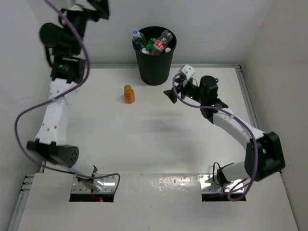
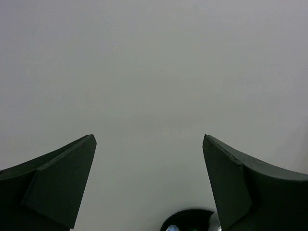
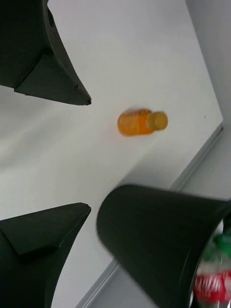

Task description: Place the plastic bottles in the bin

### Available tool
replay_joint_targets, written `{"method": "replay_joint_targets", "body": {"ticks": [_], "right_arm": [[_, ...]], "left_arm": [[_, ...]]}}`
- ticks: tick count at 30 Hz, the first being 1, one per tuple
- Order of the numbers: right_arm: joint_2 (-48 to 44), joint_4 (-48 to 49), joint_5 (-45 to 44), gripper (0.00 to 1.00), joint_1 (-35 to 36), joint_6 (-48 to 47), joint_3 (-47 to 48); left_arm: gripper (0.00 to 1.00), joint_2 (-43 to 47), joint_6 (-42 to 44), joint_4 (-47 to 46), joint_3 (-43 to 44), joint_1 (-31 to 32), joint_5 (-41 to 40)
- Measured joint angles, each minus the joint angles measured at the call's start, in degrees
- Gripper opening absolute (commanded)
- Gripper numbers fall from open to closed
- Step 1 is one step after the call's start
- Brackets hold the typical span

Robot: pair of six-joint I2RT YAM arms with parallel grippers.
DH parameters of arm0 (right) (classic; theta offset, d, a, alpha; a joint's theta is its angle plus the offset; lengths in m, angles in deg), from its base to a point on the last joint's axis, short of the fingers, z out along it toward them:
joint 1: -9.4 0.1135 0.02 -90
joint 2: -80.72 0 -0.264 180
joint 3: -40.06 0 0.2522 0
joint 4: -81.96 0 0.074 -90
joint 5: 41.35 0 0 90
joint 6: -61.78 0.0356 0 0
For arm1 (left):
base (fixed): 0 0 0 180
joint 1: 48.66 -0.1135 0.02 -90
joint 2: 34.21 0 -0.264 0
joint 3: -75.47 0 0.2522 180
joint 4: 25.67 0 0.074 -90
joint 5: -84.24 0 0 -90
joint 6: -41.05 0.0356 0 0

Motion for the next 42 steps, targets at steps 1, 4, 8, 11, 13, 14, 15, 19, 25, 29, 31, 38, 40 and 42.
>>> {"method": "replay_joint_targets", "body": {"ticks": [1,4,8,11,13,14,15,19,25,29,31,38,40,42], "right_arm": [[3.26,1.09,1.09,0.84,1.33,0.98,1.66],[12.17,3.85,3.85,0.87,4.59,4.79,7.17],[22.69,7.85,6.58,0.87,8.85,9.49,15.02],[29.81,10.29,7.08,0.87,12.0,11.47,20.46],[34.56,11.34,6.82,0.86,13.84,12.28,24.68],[36.72,11.65,6.4,0.86,14.58,12.41,26.53],[38.99,11.96,5.88,0.86,15.39,12.55,28.65],[46.18,12.96,2.1,0.86,17.46,11.82,34.99],[53.59,12.98,-4.96,0.86,18.53,8.72,41.53],[58.51,12.04,-8.68,0.82,18.53,7.19,47.41],[60.13,11.08,-9.62,0.78,18.51,6.54,49.48],[61.26,7.89,-10.27,0.71,18.36,4.83,51.06],[61.26,7.06,-10.05,0.7,18.34,4.52,51.06],[61.26,6.08,-9.84,0.68,18.12,4.39,51.06]], "left_arm": [[1.0,3.5,-1.2,0.55,-3.41,-3.72,-0.07],[1.0,10.75,-3.87,3.5,-13.84,-11.19,0.83],[1.0,17.22,-4.83,9.25,-29.55,-16.44,3.52],[1.0,17.97,-4.87,13.9,-36.17,-18.49,5.14],[1.0,18.23,-5.03,16.13,-39.19,-20.17,5.92],[1.0,18.56,-5.16,17.0,-40.44,-21.05,6.21],[1.0,19.06,-5.22,17.84,-41.38,-21.79,6.62],[1.0,22.29,-5.27,19.19,-44.11,-23.78,7.74],[1.0,25.46,-4.72,18.99,-44.52,-24.46,10.05],[1.0,25.31,-4.31,19.26,-44.65,-24.72,10.91],[1.0,25.18,-4.28,19.47,-44.78,-25.07,11.23],[1.0,24.35,-4.28,19.43,-45.4,-25.44,12.07],[1.0,24.09,-4.33,19.37,-45.83,-25.44,12.17],[1.0,23.69,-4.35,19.37,-46.1,-25.44,12.24]]}}
